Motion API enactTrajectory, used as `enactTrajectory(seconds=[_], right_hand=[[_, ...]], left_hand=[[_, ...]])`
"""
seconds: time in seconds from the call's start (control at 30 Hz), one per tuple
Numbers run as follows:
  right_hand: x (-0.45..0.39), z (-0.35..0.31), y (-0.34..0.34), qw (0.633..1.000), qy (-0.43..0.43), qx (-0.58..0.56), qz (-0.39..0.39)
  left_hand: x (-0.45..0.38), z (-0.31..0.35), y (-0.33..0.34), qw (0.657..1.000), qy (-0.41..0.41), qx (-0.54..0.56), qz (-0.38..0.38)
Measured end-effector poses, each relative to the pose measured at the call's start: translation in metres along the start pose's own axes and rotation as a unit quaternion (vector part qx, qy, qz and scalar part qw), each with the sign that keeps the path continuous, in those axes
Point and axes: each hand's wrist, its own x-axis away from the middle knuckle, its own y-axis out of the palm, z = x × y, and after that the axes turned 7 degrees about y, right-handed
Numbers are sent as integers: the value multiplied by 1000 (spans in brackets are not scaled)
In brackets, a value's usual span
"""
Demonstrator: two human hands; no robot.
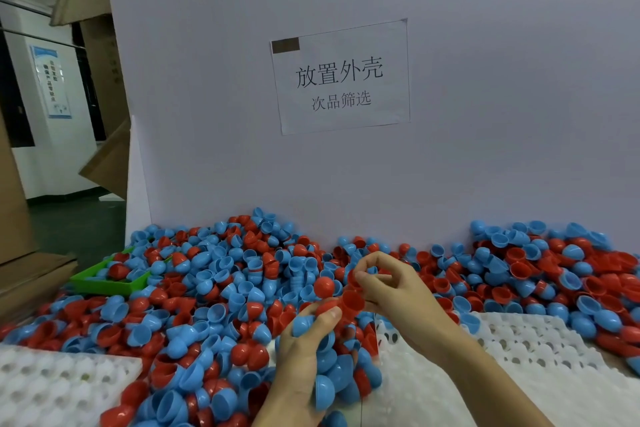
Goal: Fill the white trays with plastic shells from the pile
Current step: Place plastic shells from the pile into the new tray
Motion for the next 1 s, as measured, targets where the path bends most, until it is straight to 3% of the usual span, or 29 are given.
enactTrajectory(seconds=[0.3, 0.5, 0.7, 0.87, 1.0], right_hand=[[0, 4, 9, 983, -42, 171, 46], [-6, 14, 12, 943, -86, 317, 61], [-8, 15, 10, 908, -128, 386, 102], [-5, 7, -28, 920, -72, 353, 153], [-8, 6, -94, 893, -17, 405, 193]], left_hand=[[1, -2, -1, 999, -16, 14, 25], [0, 0, -3, 999, -20, 29, 22], [-1, -1, -2, 999, -21, 26, 33], [-2, -3, -4, 999, -25, 23, 33], [-1, -5, -3, 998, -35, 31, 31]])
